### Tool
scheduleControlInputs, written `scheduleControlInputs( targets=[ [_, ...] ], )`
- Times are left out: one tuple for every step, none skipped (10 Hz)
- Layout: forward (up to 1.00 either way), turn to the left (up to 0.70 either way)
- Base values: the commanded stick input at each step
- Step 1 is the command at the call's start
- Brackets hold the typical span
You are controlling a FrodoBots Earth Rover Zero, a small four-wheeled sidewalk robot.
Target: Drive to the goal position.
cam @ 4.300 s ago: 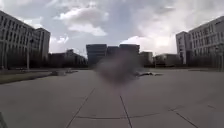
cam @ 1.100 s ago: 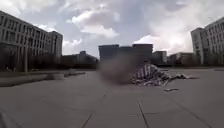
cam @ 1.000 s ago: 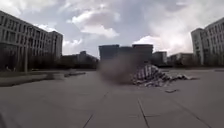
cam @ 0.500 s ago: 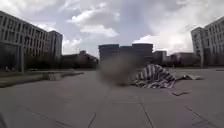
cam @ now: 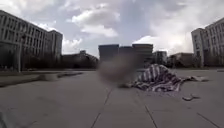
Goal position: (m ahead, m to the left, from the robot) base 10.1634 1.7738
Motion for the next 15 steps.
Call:
scheduleControlInputs(
  targets=[
    [0.70,0.04],
    [0.70,0.11],
    [0.70,0.35],
    [0.70,0.35],
    [0.70,0.35],
    [0.70,0.35],
    [0.70,0.35],
    [0.70,0.35],
    [0.70,0.26],
    [0.70,0.00],
    [0.70,0.00],
    [0.70,0.00],
    [0.70,0.00],
    [0.70,0.00],
    [0.70,0.00]
  ],
)
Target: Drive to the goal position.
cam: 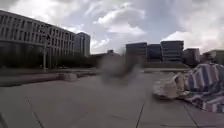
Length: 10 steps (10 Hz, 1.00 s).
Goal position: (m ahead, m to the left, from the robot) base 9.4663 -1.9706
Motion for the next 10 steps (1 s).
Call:
scheduleControlInputs(
  targets=[
    [0.70,0.00],
    [0.70,0.00],
    [0.70,0.00],
    [0.70,0.00],
    [0.70,0.00],
    [0.70,0.00],
    [0.70,0.00],
    [0.70,0.00],
    [0.70,0.00],
    [0.70,0.00]
  ],
)
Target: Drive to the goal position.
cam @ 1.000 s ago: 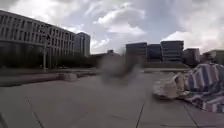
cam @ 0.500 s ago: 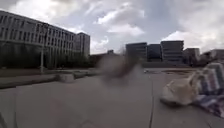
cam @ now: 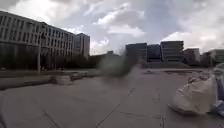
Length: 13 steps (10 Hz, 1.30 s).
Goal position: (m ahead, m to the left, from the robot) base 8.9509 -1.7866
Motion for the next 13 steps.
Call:
scheduleControlInputs(
  targets=[
    [0.70,0.00],
    [0.70,0.00],
    [0.70,-0.02],
    [0.70,-0.04],
    [0.70,-0.28],
    [0.70,-0.30],
    [0.70,-0.31],
    [0.70,-0.17],
    [0.70,0.01],
    [0.70,0.01],
    [0.70,0.00],
    [0.70,0.00],
    [0.70,0.00]
  ],
)
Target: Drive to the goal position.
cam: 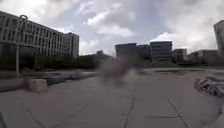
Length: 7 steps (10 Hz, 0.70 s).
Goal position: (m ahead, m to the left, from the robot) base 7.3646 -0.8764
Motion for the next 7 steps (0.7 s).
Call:
scheduleControlInputs(
  targets=[
    [0.70,0.00],
    [0.70,0.00],
    [0.70,0.00],
    [0.70,0.00],
    [0.70,0.00],
    [0.70,0.00],
    [0.70,0.00]
  ],
)
